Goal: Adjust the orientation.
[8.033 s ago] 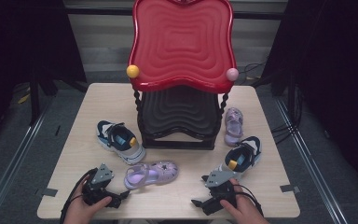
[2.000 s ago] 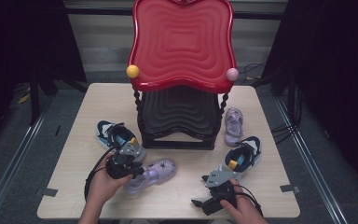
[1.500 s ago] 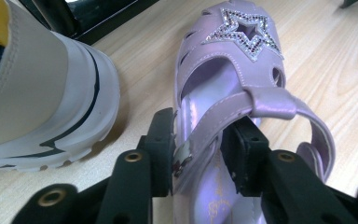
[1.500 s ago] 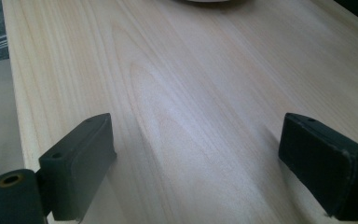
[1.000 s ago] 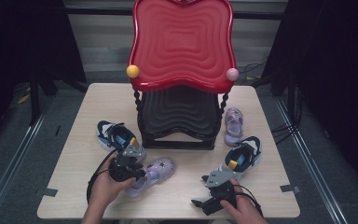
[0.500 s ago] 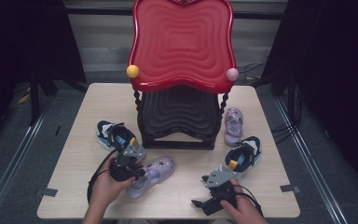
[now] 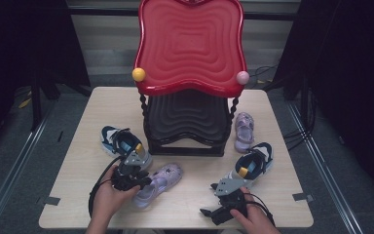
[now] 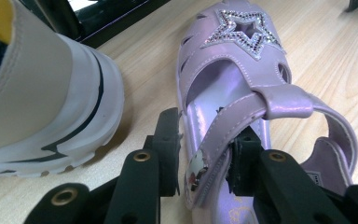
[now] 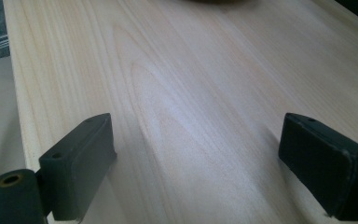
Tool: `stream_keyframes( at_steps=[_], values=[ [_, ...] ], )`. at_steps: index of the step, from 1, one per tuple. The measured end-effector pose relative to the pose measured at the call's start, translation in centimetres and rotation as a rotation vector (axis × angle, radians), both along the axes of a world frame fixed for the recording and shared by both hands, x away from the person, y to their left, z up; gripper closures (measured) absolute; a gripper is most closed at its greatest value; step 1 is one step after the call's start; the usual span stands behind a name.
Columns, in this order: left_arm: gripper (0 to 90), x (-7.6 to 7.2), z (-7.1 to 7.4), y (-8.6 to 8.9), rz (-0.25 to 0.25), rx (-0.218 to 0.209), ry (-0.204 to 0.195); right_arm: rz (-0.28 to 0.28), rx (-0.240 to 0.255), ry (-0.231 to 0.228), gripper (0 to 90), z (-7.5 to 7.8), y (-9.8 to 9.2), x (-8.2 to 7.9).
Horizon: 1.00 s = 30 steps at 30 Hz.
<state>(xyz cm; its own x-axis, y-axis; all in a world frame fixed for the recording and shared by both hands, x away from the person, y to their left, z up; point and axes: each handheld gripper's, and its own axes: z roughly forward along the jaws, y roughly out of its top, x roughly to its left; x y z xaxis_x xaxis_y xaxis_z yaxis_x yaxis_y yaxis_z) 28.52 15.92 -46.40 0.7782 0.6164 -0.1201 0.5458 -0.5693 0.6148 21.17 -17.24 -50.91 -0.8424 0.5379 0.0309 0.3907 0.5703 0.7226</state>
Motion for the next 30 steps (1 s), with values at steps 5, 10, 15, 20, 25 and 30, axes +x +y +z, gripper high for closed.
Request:
stream_keyframes(
  at_steps=[5,10,15,20,25,30],
  values=[
    [70.6,-0.1,-0.1,0.1,0.007,-0.013,-0.005,0.000,0.000,0.000,9.8,0.0,0.0,0.0],
    [73.4,-0.3,-0.3,0.3,0.015,-0.053,-0.028,0.000,0.000,0.000,9.8,0.0,0.0,0.0],
    [75.8,-0.4,-0.5,0.6,0.026,-0.082,-0.051,0.000,0.000,0.000,9.8,0.0,0.0,0.0],
    [81.2,-0.5,-0.2,0.5,0.032,-0.103,-0.066,0.000,0.000,0.000,9.8,0.0,0.0,0.0],
    [82.2,-0.6,0.4,0.4,0.044,-0.102,-0.096,0.000,0.000,0.000,9.8,0.0,0.0,0.0],
    [82.3,-0.8,0.7,0.8,0.071,-0.122,-0.122,0.000,0.000,0.000,9.8,0.0,0.0,0.0]
  ],
)
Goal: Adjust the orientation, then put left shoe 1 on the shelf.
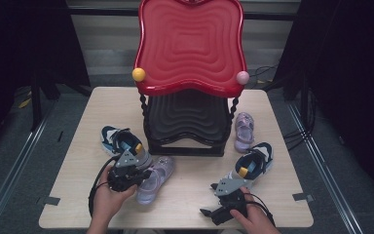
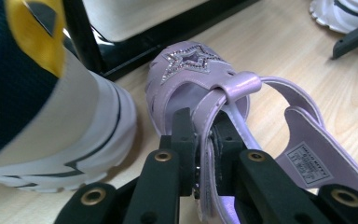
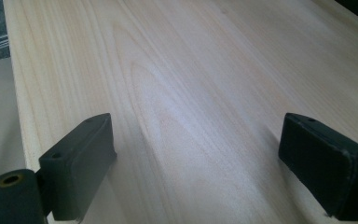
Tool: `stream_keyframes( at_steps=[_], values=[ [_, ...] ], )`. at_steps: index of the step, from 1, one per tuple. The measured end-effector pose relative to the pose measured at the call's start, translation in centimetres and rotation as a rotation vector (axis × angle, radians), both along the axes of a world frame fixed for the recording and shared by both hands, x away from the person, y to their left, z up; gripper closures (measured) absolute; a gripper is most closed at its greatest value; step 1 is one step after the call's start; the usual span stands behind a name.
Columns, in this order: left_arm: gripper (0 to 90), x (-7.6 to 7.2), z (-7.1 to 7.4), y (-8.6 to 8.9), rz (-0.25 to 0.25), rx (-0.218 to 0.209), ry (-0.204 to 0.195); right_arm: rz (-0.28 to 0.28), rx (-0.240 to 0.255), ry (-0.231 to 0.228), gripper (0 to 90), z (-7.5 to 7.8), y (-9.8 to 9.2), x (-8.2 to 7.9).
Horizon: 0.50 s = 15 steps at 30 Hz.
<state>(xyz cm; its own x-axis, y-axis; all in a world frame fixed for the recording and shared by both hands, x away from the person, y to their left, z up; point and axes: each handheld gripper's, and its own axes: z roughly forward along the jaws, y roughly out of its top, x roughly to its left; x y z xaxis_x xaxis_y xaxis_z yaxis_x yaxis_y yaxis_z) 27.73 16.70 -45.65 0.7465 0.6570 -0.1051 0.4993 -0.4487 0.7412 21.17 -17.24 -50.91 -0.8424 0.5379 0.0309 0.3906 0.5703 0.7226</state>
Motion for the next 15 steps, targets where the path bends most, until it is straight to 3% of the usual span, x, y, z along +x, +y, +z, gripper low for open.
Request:
stream_keyframes(
  at_steps=[15],
  values=[
    [82.4,-0.9,3.5,-0.5,-0.020,-0.054,-0.098,-0.001,0.000,0.001,9.8,0.0,0.0,0.0]
  ],
)
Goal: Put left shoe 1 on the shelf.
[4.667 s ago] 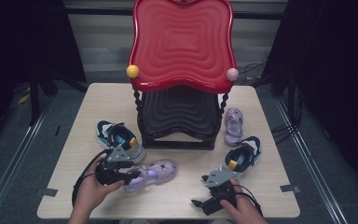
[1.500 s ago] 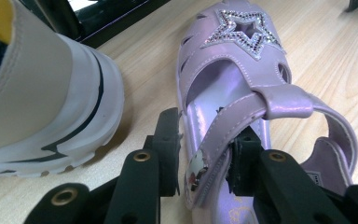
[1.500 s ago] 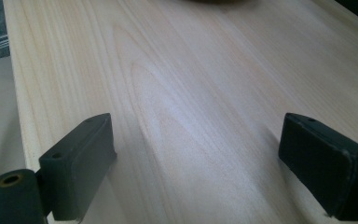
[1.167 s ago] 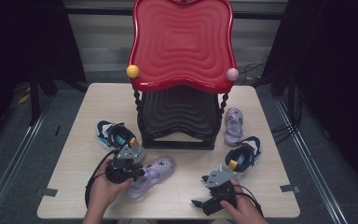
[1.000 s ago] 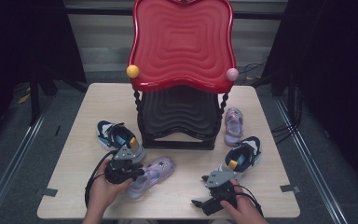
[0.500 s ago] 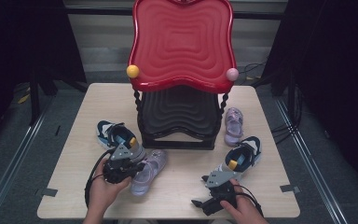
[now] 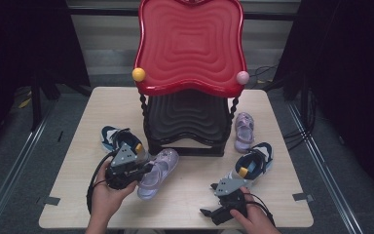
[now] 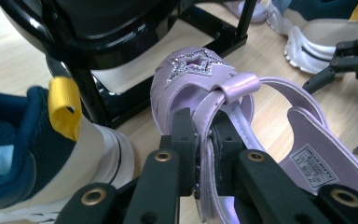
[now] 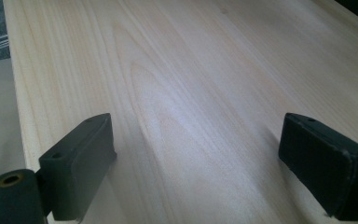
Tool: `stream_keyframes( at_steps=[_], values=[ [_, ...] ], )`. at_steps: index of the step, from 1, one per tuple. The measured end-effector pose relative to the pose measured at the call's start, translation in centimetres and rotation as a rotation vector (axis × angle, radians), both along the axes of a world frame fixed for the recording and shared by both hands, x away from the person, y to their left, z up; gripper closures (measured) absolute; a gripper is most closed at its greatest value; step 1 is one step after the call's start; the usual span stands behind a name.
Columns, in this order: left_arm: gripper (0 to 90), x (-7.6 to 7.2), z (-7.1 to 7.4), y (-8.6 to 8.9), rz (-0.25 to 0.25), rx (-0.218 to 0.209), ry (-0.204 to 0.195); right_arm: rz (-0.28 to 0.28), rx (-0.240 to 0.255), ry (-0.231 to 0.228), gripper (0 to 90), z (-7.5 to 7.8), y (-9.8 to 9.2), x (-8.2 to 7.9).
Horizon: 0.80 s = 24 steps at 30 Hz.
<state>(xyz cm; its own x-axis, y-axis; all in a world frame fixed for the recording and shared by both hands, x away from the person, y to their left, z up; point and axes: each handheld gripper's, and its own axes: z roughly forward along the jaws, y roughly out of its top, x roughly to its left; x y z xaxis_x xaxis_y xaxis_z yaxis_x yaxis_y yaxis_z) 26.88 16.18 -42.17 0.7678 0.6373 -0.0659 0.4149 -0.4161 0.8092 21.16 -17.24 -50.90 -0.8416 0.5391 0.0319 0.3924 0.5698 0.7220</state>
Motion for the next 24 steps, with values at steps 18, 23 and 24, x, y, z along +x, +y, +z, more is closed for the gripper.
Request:
stream_keyframes(
  at_steps=[18,23,24],
  values=[
    [82.4,-0.6,2.7,-0.8,0.030,-0.062,-0.067,0.000,-0.001,0.000,9.8,0.0,0.0,0.0],
    [82.5,-0.7,3.2,-1.0,0.036,-0.073,-0.083,0.000,0.000,0.000,9.8,0.0,0.0,0.0],
    [82.5,-0.7,3.3,-1.0,0.038,-0.078,-0.086,0.000,0.000,0.000,9.8,0.0,0.0,0.0]
  ],
)
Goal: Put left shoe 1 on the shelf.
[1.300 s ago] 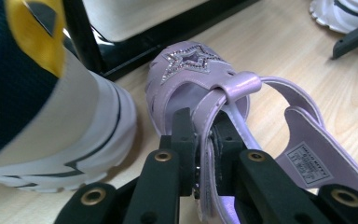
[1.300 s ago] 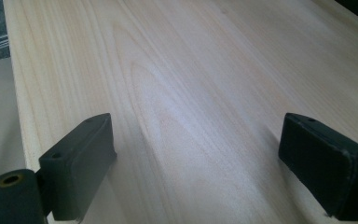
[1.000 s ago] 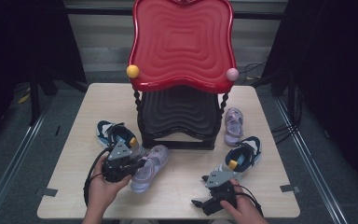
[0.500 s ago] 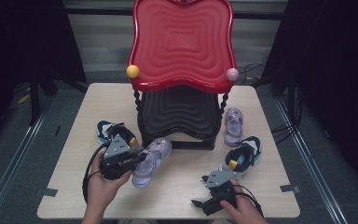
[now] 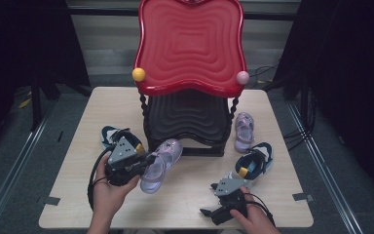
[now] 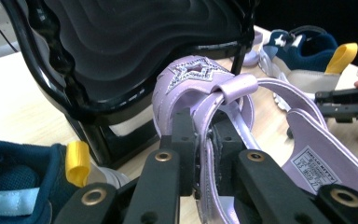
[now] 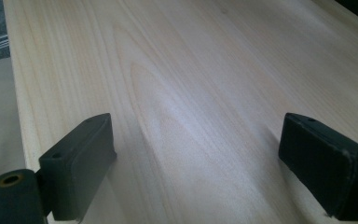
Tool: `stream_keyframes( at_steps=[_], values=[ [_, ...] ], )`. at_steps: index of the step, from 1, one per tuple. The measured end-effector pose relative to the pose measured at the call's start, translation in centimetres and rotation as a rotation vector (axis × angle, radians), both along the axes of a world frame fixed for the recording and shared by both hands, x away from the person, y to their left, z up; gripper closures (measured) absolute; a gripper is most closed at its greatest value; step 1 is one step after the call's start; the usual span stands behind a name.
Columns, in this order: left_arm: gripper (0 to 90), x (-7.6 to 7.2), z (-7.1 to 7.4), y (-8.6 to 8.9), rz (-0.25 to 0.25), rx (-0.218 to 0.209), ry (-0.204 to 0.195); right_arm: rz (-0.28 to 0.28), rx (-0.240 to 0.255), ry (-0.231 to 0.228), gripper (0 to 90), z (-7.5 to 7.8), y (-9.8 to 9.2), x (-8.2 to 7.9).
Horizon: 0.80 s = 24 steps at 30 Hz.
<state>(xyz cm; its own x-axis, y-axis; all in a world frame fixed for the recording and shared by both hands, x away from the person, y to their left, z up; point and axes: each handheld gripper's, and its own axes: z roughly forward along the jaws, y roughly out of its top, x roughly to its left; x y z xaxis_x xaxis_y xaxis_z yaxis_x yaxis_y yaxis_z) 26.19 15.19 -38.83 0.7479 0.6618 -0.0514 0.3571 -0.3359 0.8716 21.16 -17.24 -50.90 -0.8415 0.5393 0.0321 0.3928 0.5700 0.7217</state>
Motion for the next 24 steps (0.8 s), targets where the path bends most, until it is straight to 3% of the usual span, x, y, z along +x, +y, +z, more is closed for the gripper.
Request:
stream_keyframes(
  at_steps=[11,24],
  values=[
    [82.6,0.2,0.6,-0.6,0.045,-0.033,-0.046,0.000,0.000,0.000,9.8,0.0,0.0,0.0],
    [82.6,2.0,1.2,-2.8,0.117,-0.036,-0.081,0.000,0.000,0.000,9.8,0.0,0.0,0.0]
  ],
)
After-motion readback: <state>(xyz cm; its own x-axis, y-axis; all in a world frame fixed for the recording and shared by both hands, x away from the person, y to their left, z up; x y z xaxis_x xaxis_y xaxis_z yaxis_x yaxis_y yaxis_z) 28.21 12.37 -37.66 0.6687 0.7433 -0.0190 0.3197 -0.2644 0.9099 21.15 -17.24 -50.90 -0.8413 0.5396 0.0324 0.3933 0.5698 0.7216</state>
